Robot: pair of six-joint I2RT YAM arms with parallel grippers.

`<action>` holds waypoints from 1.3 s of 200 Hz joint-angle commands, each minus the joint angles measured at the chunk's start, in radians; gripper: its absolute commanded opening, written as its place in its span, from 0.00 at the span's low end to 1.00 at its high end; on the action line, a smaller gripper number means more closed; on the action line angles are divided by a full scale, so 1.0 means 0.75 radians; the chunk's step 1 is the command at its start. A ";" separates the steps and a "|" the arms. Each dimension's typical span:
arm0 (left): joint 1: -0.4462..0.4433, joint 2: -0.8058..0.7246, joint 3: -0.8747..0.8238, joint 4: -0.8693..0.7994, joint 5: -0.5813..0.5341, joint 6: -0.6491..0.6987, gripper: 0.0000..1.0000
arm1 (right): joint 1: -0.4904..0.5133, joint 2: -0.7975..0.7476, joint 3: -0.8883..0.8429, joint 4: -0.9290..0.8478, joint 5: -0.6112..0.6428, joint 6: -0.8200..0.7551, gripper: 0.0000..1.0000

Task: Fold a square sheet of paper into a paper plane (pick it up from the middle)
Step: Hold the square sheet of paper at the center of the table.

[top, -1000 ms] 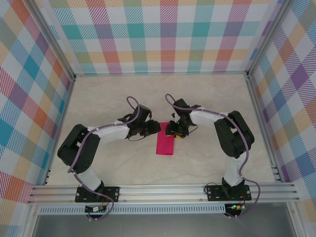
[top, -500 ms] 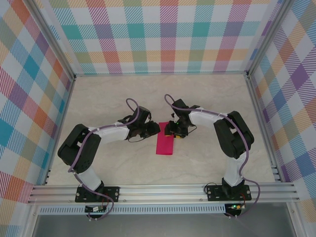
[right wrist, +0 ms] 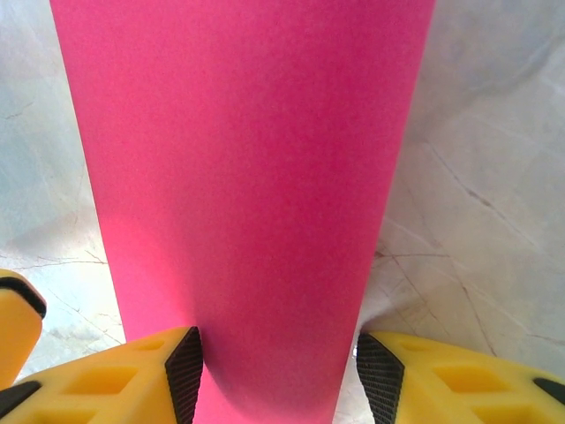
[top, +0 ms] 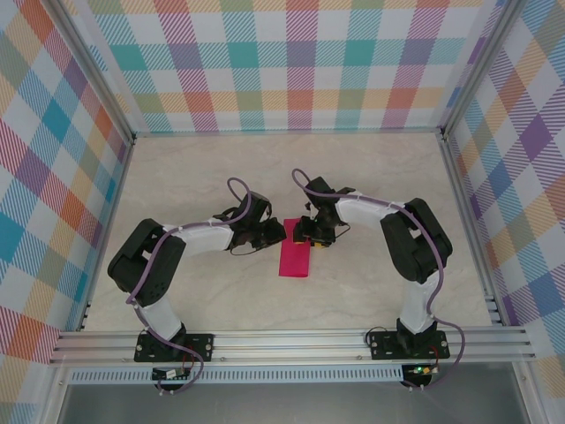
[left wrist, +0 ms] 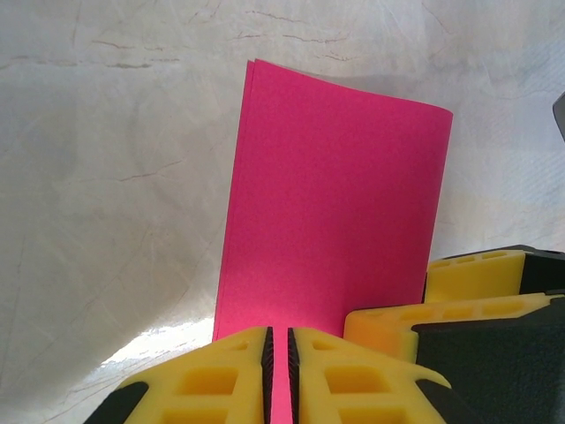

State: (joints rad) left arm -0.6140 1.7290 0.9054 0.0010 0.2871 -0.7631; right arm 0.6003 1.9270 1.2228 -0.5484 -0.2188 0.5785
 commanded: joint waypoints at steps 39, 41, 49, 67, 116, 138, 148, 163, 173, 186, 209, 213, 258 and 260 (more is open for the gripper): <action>-0.019 0.016 0.000 0.016 0.003 -0.011 0.13 | 0.026 0.175 -0.062 -0.044 0.093 -0.020 0.55; -0.020 0.016 0.000 0.017 0.004 -0.010 0.13 | 0.026 0.177 -0.062 -0.044 0.095 -0.020 0.55; -0.020 0.017 -0.002 0.016 0.011 -0.011 0.13 | 0.026 0.179 -0.062 -0.044 0.097 -0.016 0.55; -0.020 0.027 -0.004 0.026 0.033 -0.013 0.12 | 0.026 0.187 -0.062 -0.047 0.105 -0.001 0.55; -0.020 0.033 -0.023 0.043 0.043 -0.033 0.10 | 0.026 0.209 -0.056 -0.058 0.116 0.024 0.54; -0.020 0.039 -0.029 0.053 0.055 -0.036 0.09 | 0.026 0.214 -0.056 -0.062 0.120 0.026 0.54; -0.020 0.040 -0.033 0.054 0.059 -0.037 0.09 | 0.026 0.212 -0.055 -0.060 0.120 0.026 0.54; -0.020 0.044 -0.034 0.059 0.067 -0.038 0.09 | 0.026 0.214 -0.059 -0.057 0.116 0.020 0.54; -0.020 0.049 -0.035 0.059 0.075 -0.038 0.09 | 0.027 0.214 -0.062 -0.053 0.114 0.016 0.54; -0.020 0.058 -0.032 0.066 0.086 -0.038 0.08 | 0.027 0.214 -0.066 -0.049 0.108 0.002 0.54; -0.019 0.069 -0.024 0.066 0.090 -0.038 0.08 | 0.034 0.213 -0.070 -0.048 0.107 -0.023 0.55; -0.020 0.069 -0.020 0.067 0.089 -0.038 0.08 | 0.034 0.214 -0.072 -0.046 0.110 -0.025 0.54; -0.020 0.086 -0.013 0.069 0.091 -0.039 0.06 | 0.041 0.230 -0.066 -0.047 0.117 -0.023 0.55; -0.019 0.087 -0.013 0.068 0.093 -0.039 0.06 | 0.040 0.231 -0.066 -0.045 0.118 -0.024 0.55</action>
State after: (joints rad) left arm -0.6140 1.7725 0.8917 0.0372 0.3382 -0.7895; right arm 0.6064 1.9541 1.2503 -0.5858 -0.2012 0.5831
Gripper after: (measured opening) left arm 0.068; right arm 0.549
